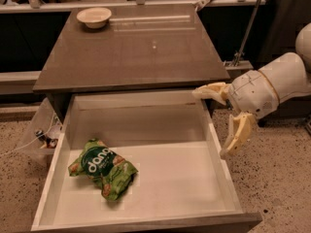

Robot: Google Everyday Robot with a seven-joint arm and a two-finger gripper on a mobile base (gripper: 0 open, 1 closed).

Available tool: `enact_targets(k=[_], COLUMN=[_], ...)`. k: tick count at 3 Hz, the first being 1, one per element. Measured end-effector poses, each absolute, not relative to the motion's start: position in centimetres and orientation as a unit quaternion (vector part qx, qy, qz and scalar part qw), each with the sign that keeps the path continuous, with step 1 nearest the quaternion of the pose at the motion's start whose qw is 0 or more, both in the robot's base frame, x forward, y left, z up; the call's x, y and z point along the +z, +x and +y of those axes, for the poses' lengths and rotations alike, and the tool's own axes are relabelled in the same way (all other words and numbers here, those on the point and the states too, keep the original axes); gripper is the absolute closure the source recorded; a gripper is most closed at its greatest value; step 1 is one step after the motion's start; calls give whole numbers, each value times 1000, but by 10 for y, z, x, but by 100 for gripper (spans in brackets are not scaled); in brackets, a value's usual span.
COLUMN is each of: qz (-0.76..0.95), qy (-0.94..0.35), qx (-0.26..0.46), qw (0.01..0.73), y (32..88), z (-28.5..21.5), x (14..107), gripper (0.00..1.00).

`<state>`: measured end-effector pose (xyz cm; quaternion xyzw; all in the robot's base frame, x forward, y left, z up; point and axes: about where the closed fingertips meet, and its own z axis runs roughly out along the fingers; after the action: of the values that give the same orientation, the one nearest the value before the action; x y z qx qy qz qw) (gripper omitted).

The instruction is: Close middle drawer

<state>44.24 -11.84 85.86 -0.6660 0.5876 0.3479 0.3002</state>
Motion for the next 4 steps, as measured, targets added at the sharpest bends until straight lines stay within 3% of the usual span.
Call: enact_targets(k=[2,3,4], qz=[574,573,573], qy=[-654,-664,-664], qx=[359,317,319], qw=[338,360,360], y=[454,442,443], z=[-100,-59,-59], x=[845,829,829], gripper=[0,0,0])
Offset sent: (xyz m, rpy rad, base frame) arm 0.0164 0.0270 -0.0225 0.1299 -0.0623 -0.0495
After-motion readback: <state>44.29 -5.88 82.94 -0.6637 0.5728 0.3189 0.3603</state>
